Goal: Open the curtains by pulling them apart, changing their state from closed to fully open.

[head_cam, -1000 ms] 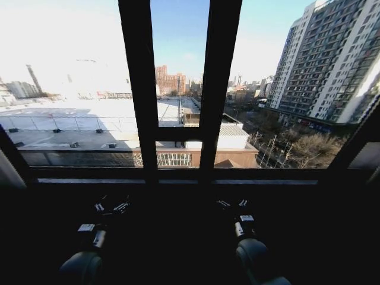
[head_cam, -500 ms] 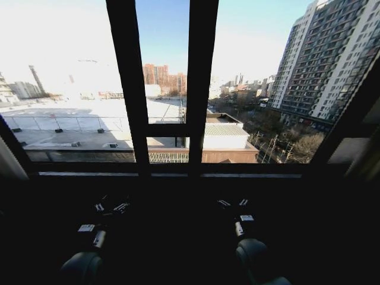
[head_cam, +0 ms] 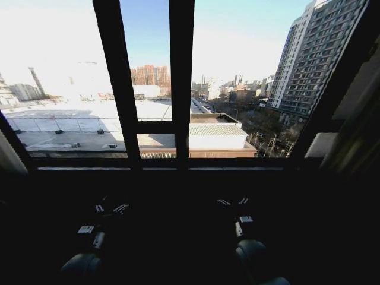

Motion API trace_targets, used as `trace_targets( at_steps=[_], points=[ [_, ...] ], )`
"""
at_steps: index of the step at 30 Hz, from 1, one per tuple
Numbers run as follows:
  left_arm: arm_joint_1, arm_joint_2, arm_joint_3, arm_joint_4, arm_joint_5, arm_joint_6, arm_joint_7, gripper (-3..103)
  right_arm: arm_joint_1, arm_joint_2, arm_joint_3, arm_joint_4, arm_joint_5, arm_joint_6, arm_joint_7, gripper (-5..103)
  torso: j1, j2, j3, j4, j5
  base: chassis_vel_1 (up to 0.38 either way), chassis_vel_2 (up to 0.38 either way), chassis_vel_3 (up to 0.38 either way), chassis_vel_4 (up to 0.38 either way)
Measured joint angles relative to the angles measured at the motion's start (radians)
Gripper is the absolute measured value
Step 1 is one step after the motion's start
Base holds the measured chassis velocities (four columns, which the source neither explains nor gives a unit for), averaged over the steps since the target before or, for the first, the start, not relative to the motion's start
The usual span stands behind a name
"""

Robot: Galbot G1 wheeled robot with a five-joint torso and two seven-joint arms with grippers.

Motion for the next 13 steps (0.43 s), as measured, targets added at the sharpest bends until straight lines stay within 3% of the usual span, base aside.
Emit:
trace_targets(
  at_steps=[13],
  points=[
    [0.002,-0.007,-0.003,0.021,-0.022,-0.029,-0.001,100,0.005,0.002,-0.001,-0.010,0.001,0.000,0.004,100,0.001,0.000,0.000,0.0002,-0.0002,0.007,0.032,-0.003,-0.031]
  ],
)
